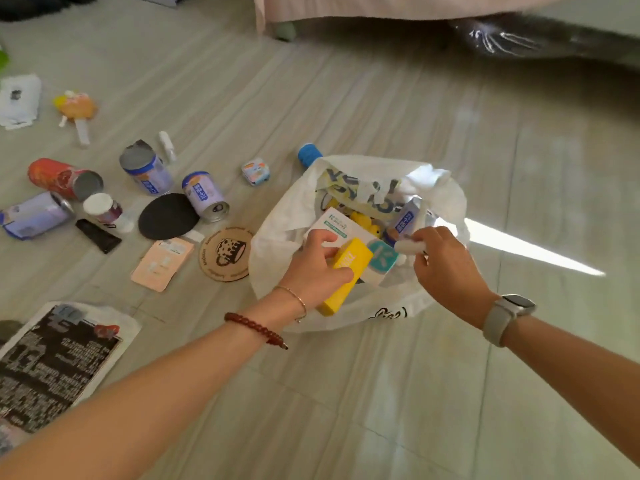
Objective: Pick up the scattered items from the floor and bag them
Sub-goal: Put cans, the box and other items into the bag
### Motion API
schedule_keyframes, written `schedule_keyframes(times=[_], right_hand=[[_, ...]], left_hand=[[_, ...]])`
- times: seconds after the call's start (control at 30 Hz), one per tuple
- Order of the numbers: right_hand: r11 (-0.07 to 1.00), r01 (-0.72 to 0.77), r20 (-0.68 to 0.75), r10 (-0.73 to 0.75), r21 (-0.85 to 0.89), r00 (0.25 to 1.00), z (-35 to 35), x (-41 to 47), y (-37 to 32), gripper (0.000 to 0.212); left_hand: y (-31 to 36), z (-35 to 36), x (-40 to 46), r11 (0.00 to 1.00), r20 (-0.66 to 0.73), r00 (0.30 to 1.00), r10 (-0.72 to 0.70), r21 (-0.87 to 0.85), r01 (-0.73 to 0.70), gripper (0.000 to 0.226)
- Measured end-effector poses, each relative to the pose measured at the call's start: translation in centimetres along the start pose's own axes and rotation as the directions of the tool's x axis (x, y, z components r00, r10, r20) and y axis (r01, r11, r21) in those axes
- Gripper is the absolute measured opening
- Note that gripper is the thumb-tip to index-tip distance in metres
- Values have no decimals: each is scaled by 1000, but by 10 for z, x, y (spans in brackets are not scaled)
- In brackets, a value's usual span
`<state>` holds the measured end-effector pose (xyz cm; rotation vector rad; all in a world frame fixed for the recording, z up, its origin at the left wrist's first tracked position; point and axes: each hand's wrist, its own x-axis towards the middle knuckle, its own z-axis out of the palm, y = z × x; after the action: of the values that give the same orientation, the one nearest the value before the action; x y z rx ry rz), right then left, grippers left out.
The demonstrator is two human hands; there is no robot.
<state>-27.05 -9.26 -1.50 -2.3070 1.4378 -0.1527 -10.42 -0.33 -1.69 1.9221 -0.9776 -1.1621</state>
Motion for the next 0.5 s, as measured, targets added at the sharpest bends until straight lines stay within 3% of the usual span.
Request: schedule_keyframes(times=[0.1,0.17,0.27,0.33,0.43,0.5], right_hand=[[997,-7,52,11,-74,999,-5,-4,10,28],[980,81,208,-42,-180,977,-3,-7,17,26],[929,260,513,-93,-263,853,0,-14,26,27],[909,302,626,-62,-286,778,-2,-15,33,27],[909,284,658,-15,-305,753,-8,-12,40,29],[899,284,581,-41,-334,813,-7,-10,40,28]], left_hand=[[4,14,9,943,-126,966,227,278,-185,35],[3,18,11,887,-136,943,304,401,-229,33],[-11,22,4,802,-7,945,327,531,-274,34],[-24,24,-4,759,78,939,334,569,-317,36],[-35,25,-13,759,132,925,357,536,-369,35],[-42,28,-14,710,208,899,385,556,-432,31]])
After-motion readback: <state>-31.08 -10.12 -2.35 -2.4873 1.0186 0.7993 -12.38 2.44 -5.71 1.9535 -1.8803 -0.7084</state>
